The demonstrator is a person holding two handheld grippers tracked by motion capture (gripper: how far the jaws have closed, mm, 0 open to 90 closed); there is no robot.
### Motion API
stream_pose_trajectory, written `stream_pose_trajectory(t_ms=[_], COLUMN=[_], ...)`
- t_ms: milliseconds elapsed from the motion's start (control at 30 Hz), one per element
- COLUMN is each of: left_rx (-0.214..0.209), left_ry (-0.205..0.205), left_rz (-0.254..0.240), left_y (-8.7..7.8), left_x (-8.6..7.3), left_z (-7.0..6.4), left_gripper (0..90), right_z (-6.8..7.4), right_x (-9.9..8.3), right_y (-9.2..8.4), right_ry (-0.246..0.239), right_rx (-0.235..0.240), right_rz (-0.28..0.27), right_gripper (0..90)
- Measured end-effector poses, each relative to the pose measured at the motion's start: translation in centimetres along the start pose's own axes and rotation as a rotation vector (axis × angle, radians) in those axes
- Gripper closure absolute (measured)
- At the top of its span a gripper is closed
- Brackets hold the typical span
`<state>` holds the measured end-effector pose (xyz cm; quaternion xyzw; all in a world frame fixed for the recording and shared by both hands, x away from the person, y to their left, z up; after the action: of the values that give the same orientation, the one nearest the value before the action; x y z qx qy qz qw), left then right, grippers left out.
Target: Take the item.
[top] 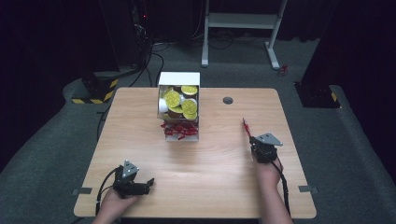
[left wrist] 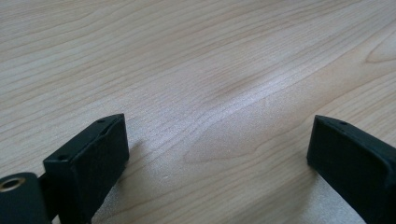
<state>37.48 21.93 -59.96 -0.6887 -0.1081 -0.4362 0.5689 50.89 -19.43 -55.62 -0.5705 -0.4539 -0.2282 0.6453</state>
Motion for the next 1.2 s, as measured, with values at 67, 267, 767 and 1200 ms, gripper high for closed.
stream_pose_trajectory(t_ms=[67,267,767,1200], left_rx=[0.0,0.003,0.0,-0.004], left_ry=[0.0,0.004,0.003,0.007], left_rz=[0.0,0.0,-0.002,-0.003], left_y=[0.0,0.0,-0.1,0.0], left_x=[0.0,0.0,0.0,0.0], left_z=[0.0,0.0,0.0,0.0], left_gripper=[5.7,6.2,6.7,6.8], right_z=[0.0,0.7,0.9,1.4], right_x=[-0.3,-0.5,-1.5,-0.9], right_y=[0.4,0.7,1.7,1.6], right_ry=[0.003,-0.005,-0.012,0.019], right_rx=[0.005,0.019,0.022,0.035], right_rz=[0.01,0.025,0.078,0.068], right_gripper=[88.6,88.5,86.9,67.2])
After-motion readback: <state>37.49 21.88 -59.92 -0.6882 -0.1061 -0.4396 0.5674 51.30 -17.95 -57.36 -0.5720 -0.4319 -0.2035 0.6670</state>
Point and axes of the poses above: each handheld gripper's, and its own axes: y roughly forward along the jaws, x roughly out of its top, z roughly to its left, the point moved 10 cm from there along y, roughly forward along the jaws, and after that the axes turned 2 degrees about y, right-handed, at the moved point
